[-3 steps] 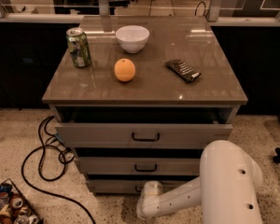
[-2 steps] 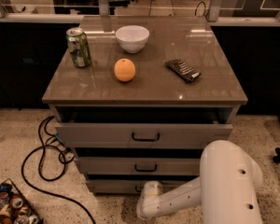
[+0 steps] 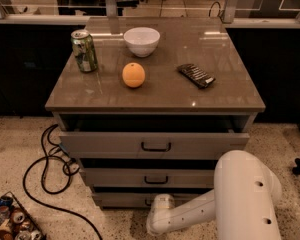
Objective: Open bottom drawer
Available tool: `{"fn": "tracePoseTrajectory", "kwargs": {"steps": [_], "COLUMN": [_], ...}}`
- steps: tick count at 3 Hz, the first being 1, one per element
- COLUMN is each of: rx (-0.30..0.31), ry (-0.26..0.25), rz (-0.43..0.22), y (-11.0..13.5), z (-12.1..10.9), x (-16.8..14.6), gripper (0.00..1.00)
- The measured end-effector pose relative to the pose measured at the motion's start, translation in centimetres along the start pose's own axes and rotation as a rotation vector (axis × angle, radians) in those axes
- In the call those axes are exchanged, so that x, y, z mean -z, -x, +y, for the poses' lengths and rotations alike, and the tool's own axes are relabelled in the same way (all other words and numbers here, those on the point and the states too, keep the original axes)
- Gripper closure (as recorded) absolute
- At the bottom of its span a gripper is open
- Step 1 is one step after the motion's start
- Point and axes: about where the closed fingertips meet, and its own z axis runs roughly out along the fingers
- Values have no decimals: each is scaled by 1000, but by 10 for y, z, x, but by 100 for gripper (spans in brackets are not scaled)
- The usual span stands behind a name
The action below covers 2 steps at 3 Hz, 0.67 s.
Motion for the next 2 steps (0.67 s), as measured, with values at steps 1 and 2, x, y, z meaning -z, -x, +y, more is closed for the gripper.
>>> {"fn": "tracePoseTrajectory", "kwargs": {"steps": [1, 2], "rx": [0, 0], "ry": [0, 0], "rz": [0, 0], "y": [0, 0], "z": [0, 0], "x": [0, 0], "gripper": [13, 0]}}
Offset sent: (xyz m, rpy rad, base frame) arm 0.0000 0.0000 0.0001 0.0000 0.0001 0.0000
